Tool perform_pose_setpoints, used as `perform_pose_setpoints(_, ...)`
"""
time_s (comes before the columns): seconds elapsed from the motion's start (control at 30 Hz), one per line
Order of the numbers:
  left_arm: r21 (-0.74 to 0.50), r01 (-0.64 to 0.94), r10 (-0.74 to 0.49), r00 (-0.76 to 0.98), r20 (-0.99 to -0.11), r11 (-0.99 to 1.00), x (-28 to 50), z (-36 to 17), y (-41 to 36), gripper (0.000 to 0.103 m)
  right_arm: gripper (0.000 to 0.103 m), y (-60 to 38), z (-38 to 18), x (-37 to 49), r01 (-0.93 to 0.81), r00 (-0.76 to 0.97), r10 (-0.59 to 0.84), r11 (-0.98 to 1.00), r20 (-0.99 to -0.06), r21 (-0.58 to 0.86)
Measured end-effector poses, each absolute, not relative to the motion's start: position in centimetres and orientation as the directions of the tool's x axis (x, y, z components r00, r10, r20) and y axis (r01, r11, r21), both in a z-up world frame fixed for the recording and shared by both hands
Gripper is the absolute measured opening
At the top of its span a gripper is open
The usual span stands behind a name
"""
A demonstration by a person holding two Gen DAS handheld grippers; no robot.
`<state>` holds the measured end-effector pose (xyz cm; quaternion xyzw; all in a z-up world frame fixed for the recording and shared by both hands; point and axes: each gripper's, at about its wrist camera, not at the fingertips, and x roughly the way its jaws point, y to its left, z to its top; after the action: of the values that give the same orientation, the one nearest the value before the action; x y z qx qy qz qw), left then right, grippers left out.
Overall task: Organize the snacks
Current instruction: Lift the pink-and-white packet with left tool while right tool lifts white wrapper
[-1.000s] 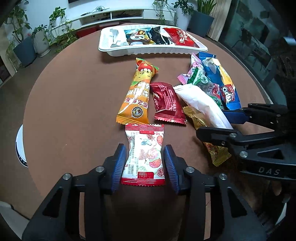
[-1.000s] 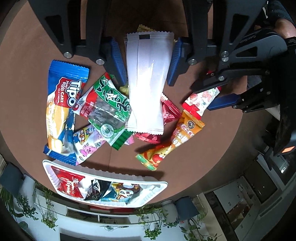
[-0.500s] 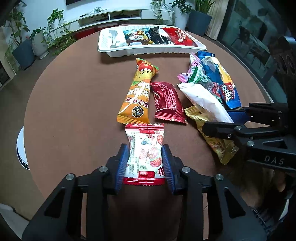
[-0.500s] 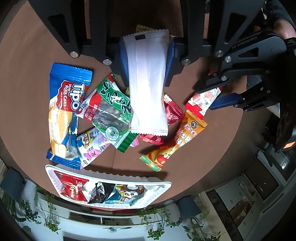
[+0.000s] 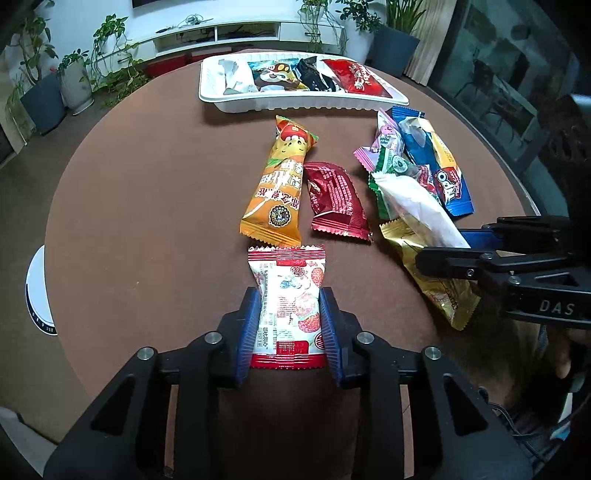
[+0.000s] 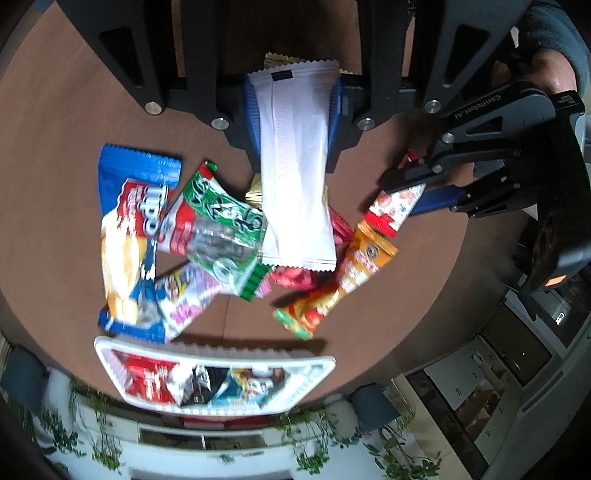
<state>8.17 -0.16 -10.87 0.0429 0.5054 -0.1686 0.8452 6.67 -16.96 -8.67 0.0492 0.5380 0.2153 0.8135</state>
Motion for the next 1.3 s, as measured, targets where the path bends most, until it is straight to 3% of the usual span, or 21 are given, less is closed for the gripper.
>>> perform_pose_setpoints(0.47, -0.103, 0.337, -0.252, 0.435, -0.864, 0.936, 7.5, -10.8, -0.4, 0.028, 0.037, -17.1, -8.8, 6.3, -0.297, 0.316, 0.398, 0.903, -0.861, 0.309)
perform_pose_setpoints(0.97, -0.124, 0.337, -0.273, 0.441, -0.855, 0.933, 7.2, -10.5, -0.2, 0.027, 0.025, -17.3, -7.4, 5.5, -0.303, 0.375, 0.39, 0.909, -0.841, 0.286)
perform_pose_setpoints(1.3, -0.159, 0.341, -0.312, 0.462, -0.83, 0.927, 6.8, -9.1, -0.2, 0.027, 0.023, -18.5, -6.2, 4.9, -0.28, 0.416, 0.408, 0.908, -0.813, 0.313)
